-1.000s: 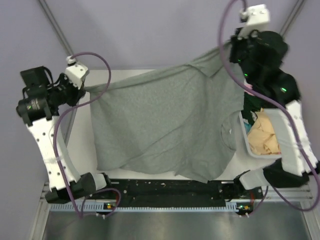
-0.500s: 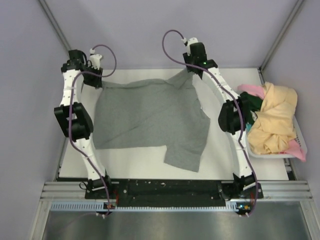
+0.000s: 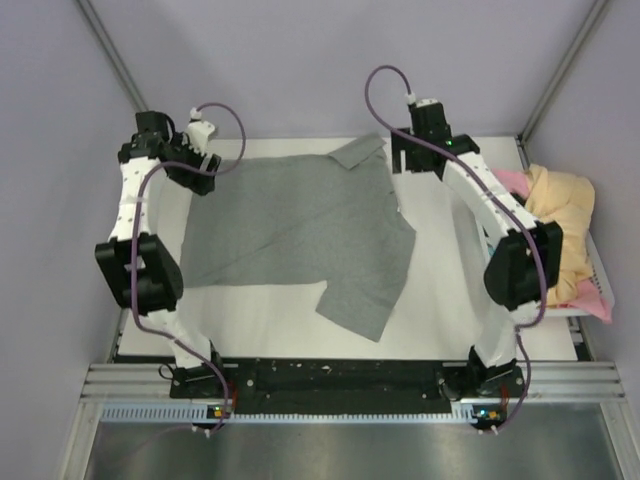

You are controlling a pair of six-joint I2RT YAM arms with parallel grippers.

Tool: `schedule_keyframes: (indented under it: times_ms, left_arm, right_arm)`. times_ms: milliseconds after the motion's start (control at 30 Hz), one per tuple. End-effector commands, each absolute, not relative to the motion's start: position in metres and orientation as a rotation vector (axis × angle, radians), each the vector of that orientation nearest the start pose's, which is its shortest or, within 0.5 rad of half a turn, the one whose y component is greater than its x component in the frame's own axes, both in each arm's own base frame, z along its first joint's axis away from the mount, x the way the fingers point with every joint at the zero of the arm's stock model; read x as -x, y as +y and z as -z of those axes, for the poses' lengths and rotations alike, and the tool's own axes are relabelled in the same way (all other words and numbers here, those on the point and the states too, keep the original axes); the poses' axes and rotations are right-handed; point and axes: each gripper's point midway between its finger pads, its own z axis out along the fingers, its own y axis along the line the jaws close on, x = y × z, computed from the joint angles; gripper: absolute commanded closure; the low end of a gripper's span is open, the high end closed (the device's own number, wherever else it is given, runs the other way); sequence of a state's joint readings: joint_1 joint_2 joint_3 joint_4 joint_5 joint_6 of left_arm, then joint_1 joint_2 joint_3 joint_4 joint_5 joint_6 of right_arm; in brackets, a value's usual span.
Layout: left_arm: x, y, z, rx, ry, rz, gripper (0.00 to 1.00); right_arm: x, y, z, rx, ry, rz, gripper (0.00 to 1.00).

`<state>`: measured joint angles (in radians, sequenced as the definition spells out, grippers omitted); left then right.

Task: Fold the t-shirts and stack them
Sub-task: Flatten out the tshirt, then grap the side of the flattened tshirt closest away from the robot with both arms

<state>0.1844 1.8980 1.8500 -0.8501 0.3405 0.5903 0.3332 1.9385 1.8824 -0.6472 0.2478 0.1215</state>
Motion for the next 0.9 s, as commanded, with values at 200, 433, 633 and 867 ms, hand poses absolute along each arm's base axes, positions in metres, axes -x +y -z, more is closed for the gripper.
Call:
schedule_keyframes:
  times_ms: [200, 433, 633, 867]
  left_arm:
    - [-0.304, 0.064, -0.127, -1.485, 2.255, -0.115, 0.18]
    - [-0.272, 0.074, -0.089, -1.526, 2.208, -0.062, 0.18]
    - [-0.271, 0.095, -0.065, -1.502, 2.259, -0.041, 0.18]
    - [-0.267, 0.09, -0.045, -1.458, 2.321, 0.064, 0.2]
  right_arm:
    - [-0.265, 0.186, -0.121, 0.204, 2.596, -0.095, 0.24]
    - [-0.18, 0.219, -0.071, 0.258, 2.725, -0.107, 0.28]
    - [-0.14, 0.228, -0.019, 0.226, 2.836, -0.168, 0.38]
    - [-0.148, 0.238, 0.002, 0.206, 2.83, -0.161, 0.82]
